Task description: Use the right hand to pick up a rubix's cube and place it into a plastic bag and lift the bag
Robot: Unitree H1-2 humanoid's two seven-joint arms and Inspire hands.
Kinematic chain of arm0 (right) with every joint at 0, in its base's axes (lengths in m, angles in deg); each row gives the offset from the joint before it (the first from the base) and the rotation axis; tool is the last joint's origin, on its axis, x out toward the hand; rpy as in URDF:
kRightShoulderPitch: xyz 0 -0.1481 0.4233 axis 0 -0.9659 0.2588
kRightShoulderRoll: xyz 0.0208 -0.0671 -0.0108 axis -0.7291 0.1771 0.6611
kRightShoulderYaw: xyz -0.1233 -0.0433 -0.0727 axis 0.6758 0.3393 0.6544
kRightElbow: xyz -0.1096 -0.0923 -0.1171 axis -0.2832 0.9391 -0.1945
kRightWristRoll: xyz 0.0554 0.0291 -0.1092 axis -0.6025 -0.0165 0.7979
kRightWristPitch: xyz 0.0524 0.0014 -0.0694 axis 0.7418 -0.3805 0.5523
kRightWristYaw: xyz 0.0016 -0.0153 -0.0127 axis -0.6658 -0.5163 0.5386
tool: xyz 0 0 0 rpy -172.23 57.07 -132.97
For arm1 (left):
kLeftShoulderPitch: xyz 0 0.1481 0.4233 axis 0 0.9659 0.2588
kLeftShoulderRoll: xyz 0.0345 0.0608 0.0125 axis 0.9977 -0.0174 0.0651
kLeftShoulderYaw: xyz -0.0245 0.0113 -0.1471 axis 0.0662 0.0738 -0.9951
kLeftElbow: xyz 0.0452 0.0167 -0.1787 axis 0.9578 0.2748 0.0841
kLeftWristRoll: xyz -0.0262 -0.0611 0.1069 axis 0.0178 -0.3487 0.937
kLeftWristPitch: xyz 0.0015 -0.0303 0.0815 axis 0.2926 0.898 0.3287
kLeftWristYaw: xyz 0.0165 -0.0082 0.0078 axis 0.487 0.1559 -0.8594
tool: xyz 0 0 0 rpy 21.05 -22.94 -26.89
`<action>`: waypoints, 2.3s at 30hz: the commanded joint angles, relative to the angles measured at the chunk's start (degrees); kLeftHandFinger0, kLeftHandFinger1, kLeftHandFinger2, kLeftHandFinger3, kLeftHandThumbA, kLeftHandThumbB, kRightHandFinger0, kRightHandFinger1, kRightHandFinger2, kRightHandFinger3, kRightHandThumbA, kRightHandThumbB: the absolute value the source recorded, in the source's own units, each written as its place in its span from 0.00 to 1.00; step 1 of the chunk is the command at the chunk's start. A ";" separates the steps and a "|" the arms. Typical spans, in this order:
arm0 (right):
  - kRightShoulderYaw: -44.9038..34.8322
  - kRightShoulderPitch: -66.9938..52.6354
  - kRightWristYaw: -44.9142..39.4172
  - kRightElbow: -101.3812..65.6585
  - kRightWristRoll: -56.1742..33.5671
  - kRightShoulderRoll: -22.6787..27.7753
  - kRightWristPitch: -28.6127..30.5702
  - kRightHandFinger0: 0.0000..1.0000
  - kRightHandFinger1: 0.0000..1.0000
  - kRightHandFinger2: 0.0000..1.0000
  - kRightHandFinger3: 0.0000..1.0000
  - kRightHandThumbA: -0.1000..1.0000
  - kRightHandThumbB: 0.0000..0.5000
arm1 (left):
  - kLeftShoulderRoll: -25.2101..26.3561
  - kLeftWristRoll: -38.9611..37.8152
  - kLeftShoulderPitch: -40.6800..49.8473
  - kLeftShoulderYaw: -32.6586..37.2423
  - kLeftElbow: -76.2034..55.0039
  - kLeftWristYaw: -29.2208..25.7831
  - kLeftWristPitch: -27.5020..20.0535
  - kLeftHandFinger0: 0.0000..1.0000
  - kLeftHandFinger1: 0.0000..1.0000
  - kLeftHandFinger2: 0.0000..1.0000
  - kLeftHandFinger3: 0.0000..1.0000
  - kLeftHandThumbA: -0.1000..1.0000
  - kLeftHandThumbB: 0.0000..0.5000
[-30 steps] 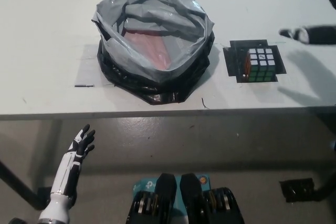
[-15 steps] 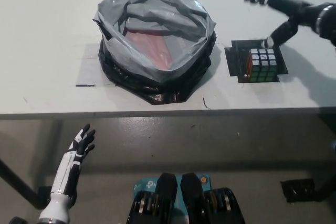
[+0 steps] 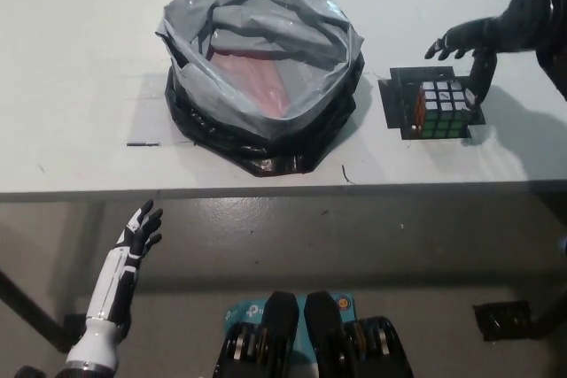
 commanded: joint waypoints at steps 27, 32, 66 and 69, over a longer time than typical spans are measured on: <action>-1.52 3.53 3.85 11.88 6.54 -4.00 5.83 1.00 1.00 1.00 1.00 0.89 1.00 | 0.41 -1.16 -1.61 -0.70 -1.98 1.03 -3.25 1.00 1.00 1.00 1.00 1.00 0.38; -2.01 3.54 4.64 13.25 6.52 -4.45 6.04 1.00 1.00 1.00 1.00 0.91 1.00 | 0.43 -0.97 -1.65 -0.80 -2.03 0.83 -2.96 1.00 1.00 1.00 1.00 1.00 0.40; -4.95 2.76 14.27 16.58 7.58 -6.70 11.18 1.00 1.00 1.00 1.00 0.93 1.00 | 0.74 -1.45 -2.17 -0.89 -2.26 1.23 -3.01 1.00 1.00 1.00 1.00 1.00 0.43; -5.28 2.93 14.11 17.43 7.44 -7.13 10.39 1.00 1.00 1.00 1.00 0.92 1.00 | 0.69 -1.84 -2.25 -0.94 -2.27 1.33 -2.87 1.00 1.00 1.00 1.00 1.00 0.44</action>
